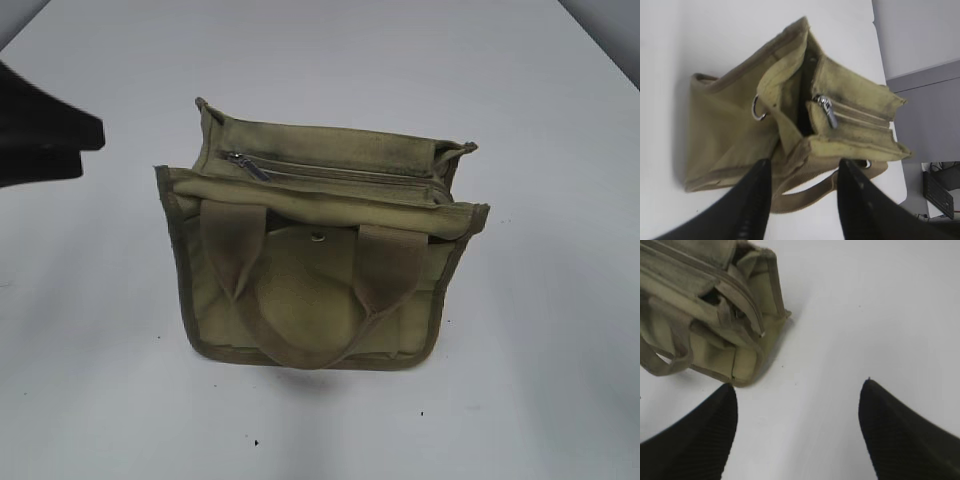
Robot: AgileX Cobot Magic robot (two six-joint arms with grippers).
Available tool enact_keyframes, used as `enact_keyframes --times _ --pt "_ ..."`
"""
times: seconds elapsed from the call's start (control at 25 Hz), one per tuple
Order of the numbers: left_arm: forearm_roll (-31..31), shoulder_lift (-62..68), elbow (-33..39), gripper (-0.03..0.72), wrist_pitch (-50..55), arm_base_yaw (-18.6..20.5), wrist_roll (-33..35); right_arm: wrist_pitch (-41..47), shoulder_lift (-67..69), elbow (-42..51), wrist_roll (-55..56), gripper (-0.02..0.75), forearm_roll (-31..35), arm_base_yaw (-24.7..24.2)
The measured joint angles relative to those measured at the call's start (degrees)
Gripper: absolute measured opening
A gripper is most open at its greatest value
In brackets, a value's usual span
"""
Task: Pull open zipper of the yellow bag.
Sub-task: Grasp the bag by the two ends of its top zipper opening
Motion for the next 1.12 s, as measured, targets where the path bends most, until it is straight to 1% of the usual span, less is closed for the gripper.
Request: enact_keyframes --times 0.12,0.24,0.36,0.48,0.56,0.68,0.76,0.92,1.0,1.12 --pt "-0.3 5.9 -6.5 0.34 0.5 -2.1 0.1 -0.7 9.4 -6.7 -4.4 0.584 4.1 0.0" --pt "0.1 11.1 -11.6 0.34 0.8 -5.3 0.2 -0.6 16.7 -12.9 -10.3 0.584 9.5 0.0" --pt "0.3 16.1 -15.5 0.34 1.2 -7.7 0.2 0.4 23.6 -19.1 -16.6 0.584 14.5 0.0" --pt "0.1 20.3 -18.3 0.34 1.1 -9.1 0.3 1.6 29.2 -23.6 -21.5 0.584 19.7 0.4" --pt "-0.1 22.7 -19.8 0.34 0.4 -9.8 0.3 1.9 32.2 -26.3 -24.6 0.584 21.5 2.1" --pt "-0.2 25.8 -21.5 0.34 -0.6 -10.7 0.3 2.3 35.8 -30.5 -28.3 0.584 22.0 6.5" --pt "-0.2 27.5 -22.5 0.34 -0.7 -10.9 0.3 2.3 38.3 -33.5 -28.9 0.584 22.0 9.3" --pt "-0.5 30.1 -24.8 0.333 -1.0 -11.9 0.3 1.9 43.9 -38.5 -29.9 0.577 21.7 13.4" --pt "-1.0 30.8 -26.0 0.294 -1.4 -12.5 0.3 1.8 47.0 -40.4 -30.4 0.552 20.6 15.3" --pt "-0.9 31.0 -26.9 0.148 -1.8 -12.9 0.3 1.5 50.9 -42.4 -30.8 0.484 17.8 18.0"
